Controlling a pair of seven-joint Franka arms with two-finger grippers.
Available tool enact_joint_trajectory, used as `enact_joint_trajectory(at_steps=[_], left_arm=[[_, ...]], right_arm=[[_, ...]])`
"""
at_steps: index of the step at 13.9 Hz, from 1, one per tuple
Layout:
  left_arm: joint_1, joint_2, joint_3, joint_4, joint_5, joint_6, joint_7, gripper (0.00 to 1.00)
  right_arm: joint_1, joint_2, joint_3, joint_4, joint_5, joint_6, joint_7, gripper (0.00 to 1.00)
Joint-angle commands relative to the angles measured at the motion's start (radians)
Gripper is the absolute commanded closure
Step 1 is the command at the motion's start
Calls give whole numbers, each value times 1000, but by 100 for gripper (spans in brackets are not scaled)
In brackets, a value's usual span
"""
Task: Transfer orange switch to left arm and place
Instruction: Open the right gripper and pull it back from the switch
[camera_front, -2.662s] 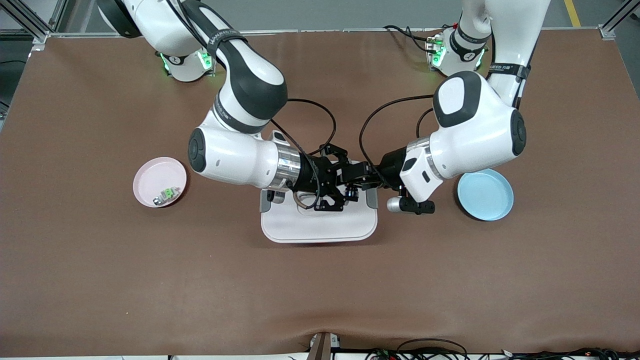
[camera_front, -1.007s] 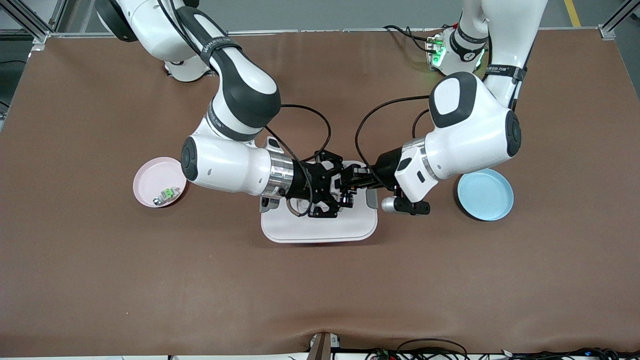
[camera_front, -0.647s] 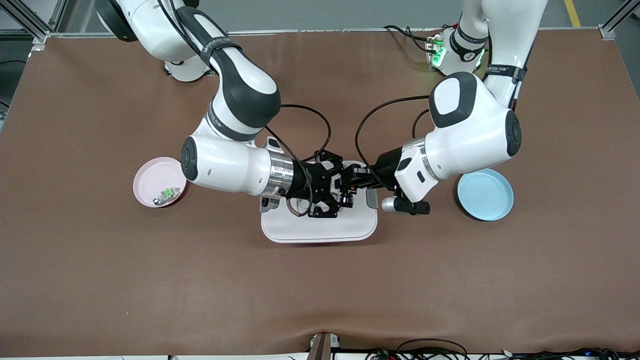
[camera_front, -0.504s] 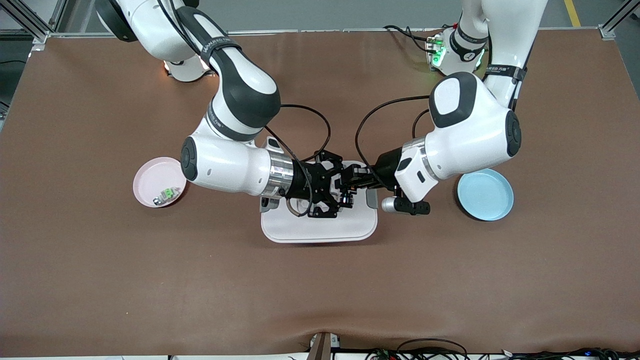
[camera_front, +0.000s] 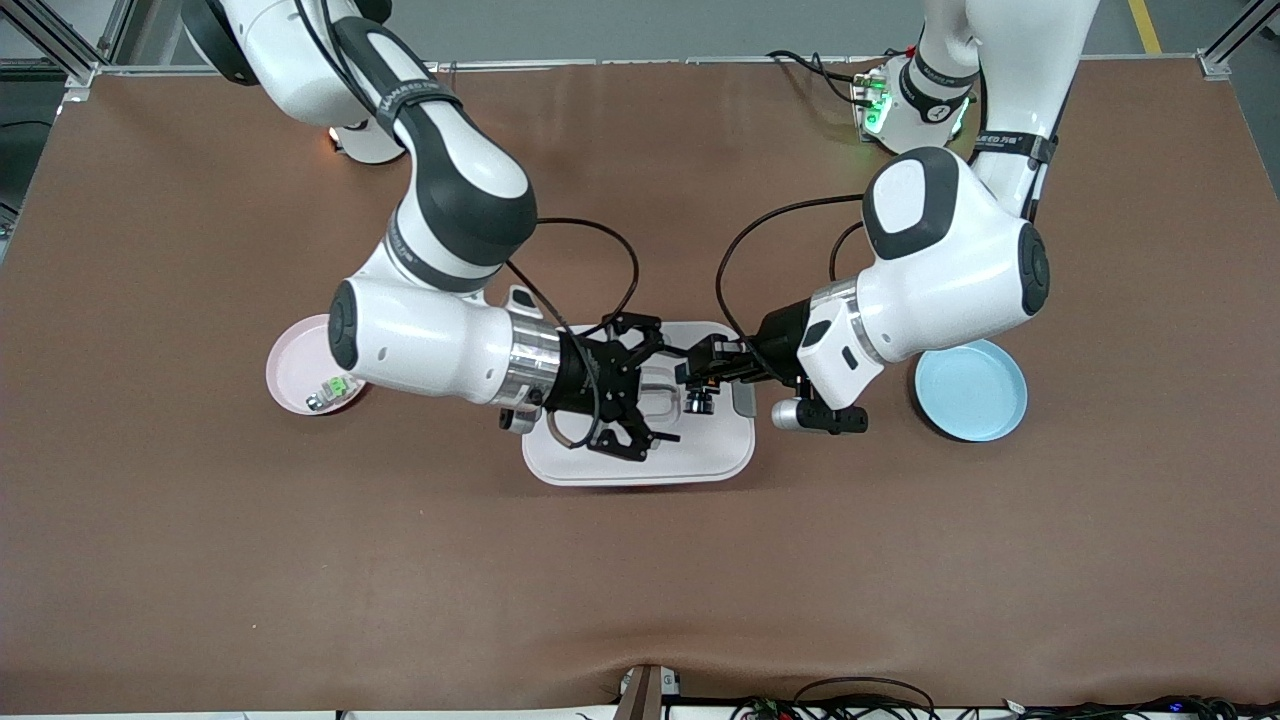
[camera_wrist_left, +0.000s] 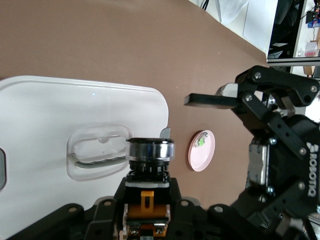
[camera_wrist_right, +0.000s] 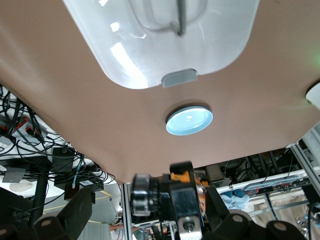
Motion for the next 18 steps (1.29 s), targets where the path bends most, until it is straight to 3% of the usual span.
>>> enact_joint_trajectory(at_steps=[1, 5, 7, 10, 14, 18], left_arm=[[8, -50, 6, -7, 3, -18, 1, 100], [65, -119, 12, -12, 94, -198, -25, 100], [112, -170, 12, -9, 188, -313, -33, 100], [151, -237, 12, -7, 350, -475, -33, 100], [235, -325, 12, -6, 507, -646, -34, 100], [350, -339, 15, -6, 544, -685, -98, 100]], right_arm=[[-47, -11, 7, 14, 3, -105, -129, 0], [-125, -43, 7, 16, 3, -266, -292, 0], [-189, -77, 7, 16, -5, -417, -454, 0], [-297, -136, 7, 14, -86, -632, -734, 0], [-316, -204, 13, 11, -466, -830, -1112, 0], [-342, -255, 10, 6, -609, -949, -1313, 0]])
